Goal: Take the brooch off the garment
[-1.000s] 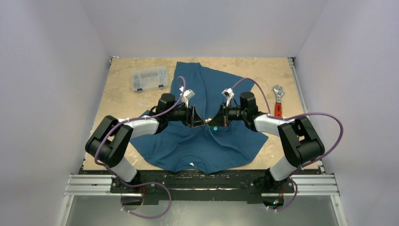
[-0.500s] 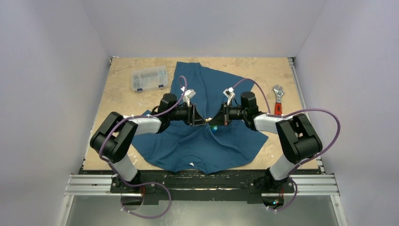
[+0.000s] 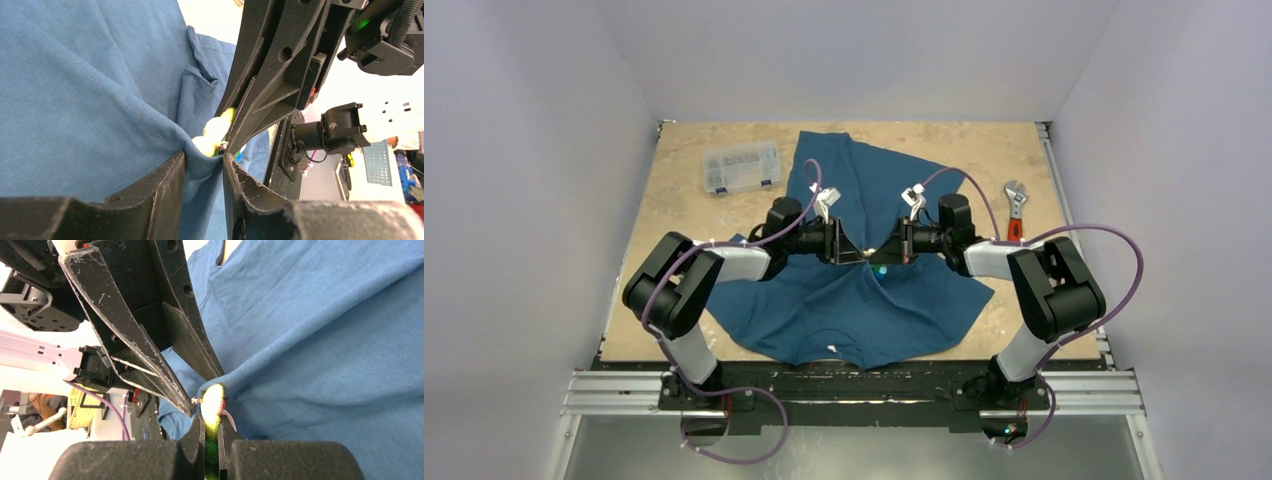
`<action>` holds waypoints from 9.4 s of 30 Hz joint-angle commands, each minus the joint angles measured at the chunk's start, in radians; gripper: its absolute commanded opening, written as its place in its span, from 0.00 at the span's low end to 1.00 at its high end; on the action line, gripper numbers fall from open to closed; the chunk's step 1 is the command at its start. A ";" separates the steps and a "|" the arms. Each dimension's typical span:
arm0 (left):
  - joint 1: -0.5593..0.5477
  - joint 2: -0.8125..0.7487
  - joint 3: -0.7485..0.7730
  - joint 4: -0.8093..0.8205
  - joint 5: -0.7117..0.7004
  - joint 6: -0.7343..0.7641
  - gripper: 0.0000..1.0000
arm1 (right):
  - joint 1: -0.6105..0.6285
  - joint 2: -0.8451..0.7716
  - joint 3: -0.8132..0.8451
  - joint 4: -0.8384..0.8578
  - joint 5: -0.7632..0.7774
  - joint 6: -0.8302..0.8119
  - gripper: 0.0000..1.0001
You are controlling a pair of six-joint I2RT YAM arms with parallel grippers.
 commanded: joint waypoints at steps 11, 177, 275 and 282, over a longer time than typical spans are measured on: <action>-0.004 0.029 0.050 0.096 0.020 -0.072 0.36 | -0.001 0.002 0.021 0.063 -0.022 0.021 0.00; -0.089 -0.018 0.168 -0.367 -0.163 0.257 0.13 | 0.002 -0.106 0.133 -0.447 0.259 -0.534 0.00; 0.017 -0.257 0.225 -0.001 0.271 -0.060 0.00 | -0.045 -0.362 0.250 -0.253 -0.193 0.030 0.37; 0.019 -0.253 0.228 -0.007 0.278 -0.064 0.00 | -0.045 -0.368 0.271 -0.361 -0.212 -0.069 0.28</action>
